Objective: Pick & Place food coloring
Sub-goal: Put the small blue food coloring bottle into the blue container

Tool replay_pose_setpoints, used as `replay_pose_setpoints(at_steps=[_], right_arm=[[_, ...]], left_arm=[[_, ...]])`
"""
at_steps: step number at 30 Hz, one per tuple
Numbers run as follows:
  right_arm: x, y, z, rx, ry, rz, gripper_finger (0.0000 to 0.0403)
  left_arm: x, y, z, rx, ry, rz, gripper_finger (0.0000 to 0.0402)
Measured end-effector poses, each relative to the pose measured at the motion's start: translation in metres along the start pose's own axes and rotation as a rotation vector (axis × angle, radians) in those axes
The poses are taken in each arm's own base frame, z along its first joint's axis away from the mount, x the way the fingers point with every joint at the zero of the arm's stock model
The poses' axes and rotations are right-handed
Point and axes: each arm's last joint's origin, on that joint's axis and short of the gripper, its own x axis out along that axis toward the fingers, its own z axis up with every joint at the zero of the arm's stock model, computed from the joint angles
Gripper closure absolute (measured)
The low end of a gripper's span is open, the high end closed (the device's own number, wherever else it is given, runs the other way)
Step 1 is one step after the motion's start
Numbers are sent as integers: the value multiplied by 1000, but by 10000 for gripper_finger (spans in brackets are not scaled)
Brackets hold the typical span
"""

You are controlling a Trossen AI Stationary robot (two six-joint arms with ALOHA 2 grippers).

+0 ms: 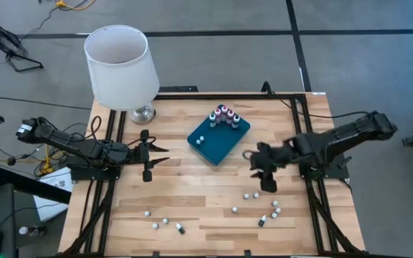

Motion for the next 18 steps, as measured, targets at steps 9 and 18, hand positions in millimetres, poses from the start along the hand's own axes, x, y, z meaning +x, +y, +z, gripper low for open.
replay_pose_setpoints(at_steps=[9,18], right_arm=[[9,35,-35,-66,-79,-133,282],[4,53,-43,-151,-210,-265,282]], left_arm=[[-1,-6,2,-80,-24,-215,285],[-1,-32,4,-254,49,-406,285]])
